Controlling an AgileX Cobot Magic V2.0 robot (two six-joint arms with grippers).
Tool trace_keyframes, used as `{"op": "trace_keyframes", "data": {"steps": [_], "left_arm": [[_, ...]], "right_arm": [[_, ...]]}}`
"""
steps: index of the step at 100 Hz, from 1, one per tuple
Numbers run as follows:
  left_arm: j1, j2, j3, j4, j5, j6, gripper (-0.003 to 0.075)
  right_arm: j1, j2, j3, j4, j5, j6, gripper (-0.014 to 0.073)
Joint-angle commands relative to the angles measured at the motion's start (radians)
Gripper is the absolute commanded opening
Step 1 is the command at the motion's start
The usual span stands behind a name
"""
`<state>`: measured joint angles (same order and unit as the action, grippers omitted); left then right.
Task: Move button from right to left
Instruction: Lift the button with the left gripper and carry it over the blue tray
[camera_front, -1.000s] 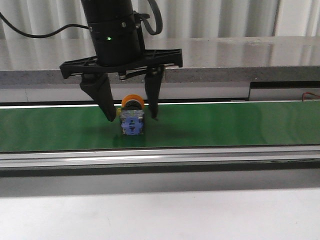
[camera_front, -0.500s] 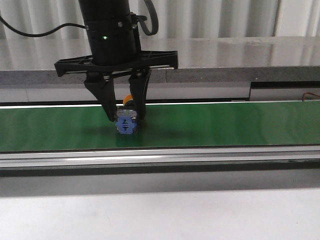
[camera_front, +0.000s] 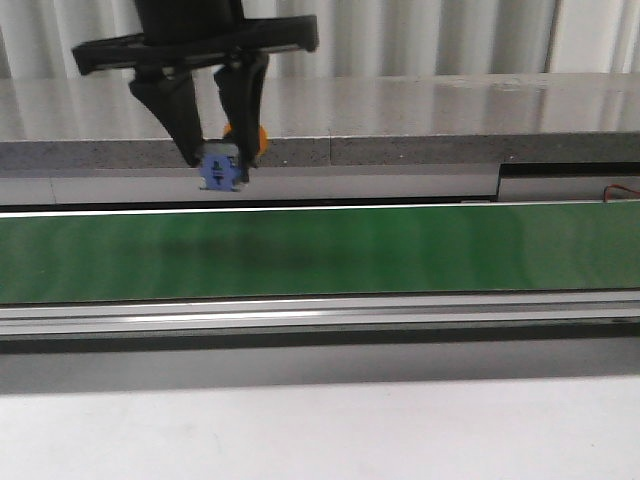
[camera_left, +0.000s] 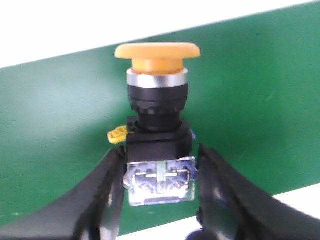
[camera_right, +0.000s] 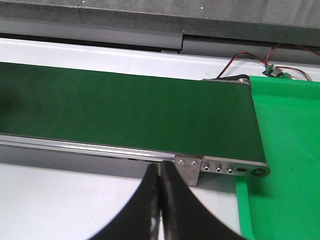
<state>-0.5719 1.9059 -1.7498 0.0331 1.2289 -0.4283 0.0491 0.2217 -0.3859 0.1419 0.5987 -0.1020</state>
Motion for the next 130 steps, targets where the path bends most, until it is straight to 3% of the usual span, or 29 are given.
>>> {"op": "trace_keyframes", "data": {"steps": [1, 77, 130], "left_arm": [[0.045, -0.095, -0.034, 0.005, 0.020, 0.059, 0.0092], [0.504, -0.203, -0.023, 0.011, 0.036, 0.387, 0.0092], [0.799, -0.187, -0.017, 0.010, 0.036, 0.487, 0.0092]], "right_arm": [[-0.002, 0.009, -0.022, 0.006, -0.080, -0.013, -0.0067], [-0.002, 0.009, -0.022, 0.006, -0.080, -0.013, -0.0067], [-0.002, 0.009, -0.022, 0.006, -0.080, -0.013, -0.0067]]}}
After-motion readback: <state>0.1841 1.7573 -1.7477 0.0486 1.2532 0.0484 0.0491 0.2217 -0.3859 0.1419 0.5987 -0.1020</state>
